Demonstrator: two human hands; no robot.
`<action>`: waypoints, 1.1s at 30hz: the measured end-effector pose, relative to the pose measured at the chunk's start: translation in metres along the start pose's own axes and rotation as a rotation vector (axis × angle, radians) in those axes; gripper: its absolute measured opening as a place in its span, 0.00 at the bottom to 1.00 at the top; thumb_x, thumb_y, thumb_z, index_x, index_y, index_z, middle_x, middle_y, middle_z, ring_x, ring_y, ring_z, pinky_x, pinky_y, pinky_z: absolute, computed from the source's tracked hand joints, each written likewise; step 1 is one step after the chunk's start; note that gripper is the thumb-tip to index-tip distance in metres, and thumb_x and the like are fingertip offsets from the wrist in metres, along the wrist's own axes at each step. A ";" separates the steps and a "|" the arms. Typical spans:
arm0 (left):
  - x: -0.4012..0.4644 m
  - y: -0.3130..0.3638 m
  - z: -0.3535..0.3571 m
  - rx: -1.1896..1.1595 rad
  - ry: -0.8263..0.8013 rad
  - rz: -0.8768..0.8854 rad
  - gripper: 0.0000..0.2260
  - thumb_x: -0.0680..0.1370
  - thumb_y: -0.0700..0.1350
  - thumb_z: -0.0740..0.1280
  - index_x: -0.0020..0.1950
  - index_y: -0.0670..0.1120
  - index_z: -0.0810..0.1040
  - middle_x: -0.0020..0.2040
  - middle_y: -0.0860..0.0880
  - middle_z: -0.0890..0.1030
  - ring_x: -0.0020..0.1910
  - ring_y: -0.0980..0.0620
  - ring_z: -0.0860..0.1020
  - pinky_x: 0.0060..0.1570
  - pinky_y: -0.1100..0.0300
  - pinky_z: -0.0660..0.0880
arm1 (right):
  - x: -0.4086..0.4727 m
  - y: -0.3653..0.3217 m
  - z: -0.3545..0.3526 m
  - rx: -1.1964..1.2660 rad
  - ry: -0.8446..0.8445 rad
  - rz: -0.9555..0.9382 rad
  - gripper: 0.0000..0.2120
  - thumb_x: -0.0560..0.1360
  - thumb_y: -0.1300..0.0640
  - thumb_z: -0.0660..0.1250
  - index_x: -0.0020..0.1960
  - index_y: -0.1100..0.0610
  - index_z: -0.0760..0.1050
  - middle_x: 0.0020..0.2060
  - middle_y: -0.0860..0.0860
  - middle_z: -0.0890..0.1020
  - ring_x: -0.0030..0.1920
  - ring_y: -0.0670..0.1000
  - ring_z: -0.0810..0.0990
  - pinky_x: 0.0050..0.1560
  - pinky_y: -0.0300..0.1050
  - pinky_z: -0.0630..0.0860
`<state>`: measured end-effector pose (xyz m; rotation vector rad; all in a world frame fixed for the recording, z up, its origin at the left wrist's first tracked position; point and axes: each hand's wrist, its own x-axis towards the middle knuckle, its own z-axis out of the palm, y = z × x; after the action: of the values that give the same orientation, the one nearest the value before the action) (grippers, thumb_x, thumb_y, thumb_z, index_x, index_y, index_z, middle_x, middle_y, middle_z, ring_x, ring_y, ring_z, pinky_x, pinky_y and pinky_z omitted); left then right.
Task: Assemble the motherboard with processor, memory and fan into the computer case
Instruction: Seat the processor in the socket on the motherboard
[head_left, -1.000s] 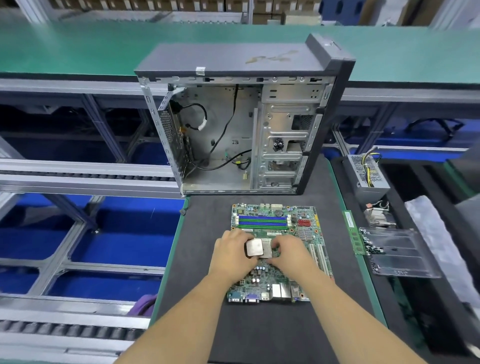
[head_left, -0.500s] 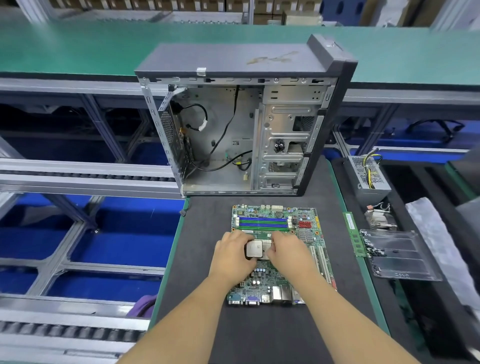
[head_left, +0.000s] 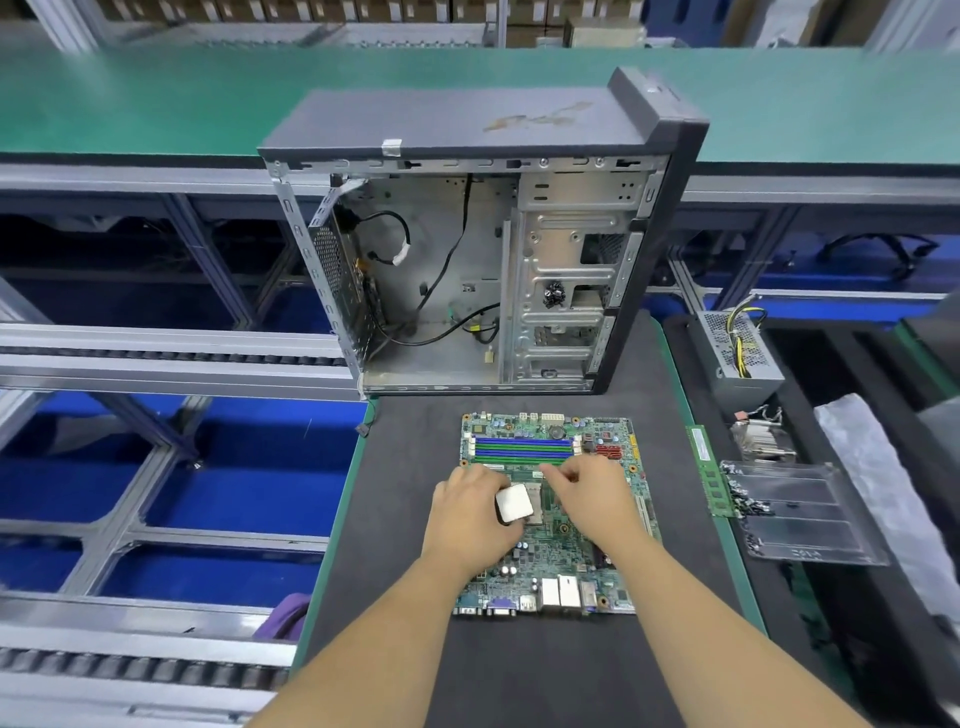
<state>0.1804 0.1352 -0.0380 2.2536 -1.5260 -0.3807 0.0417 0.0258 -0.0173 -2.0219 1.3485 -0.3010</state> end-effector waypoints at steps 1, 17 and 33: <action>0.000 0.002 0.001 0.017 0.002 -0.004 0.15 0.71 0.57 0.68 0.55 0.55 0.76 0.52 0.58 0.75 0.55 0.53 0.70 0.55 0.56 0.64 | -0.002 -0.001 0.001 0.042 -0.015 0.024 0.27 0.82 0.46 0.65 0.34 0.67 0.76 0.28 0.62 0.79 0.27 0.54 0.73 0.40 0.50 0.78; -0.001 0.027 0.004 0.134 0.122 -0.121 0.16 0.72 0.59 0.60 0.57 0.56 0.76 0.52 0.58 0.74 0.54 0.53 0.71 0.54 0.56 0.57 | -0.024 -0.010 0.015 0.339 -0.089 0.155 0.10 0.74 0.51 0.76 0.53 0.52 0.80 0.41 0.47 0.83 0.43 0.49 0.83 0.51 0.53 0.83; -0.005 0.034 0.004 0.235 0.181 -0.031 0.12 0.73 0.46 0.65 0.57 0.52 0.75 0.51 0.53 0.75 0.51 0.49 0.73 0.56 0.53 0.64 | -0.027 -0.035 0.021 0.399 -0.049 0.271 0.05 0.73 0.54 0.70 0.42 0.55 0.82 0.38 0.47 0.84 0.42 0.50 0.81 0.41 0.42 0.75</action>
<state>0.1487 0.1278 -0.0262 2.4149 -1.5097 -0.0025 0.0666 0.0666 -0.0055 -1.4922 1.3862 -0.3610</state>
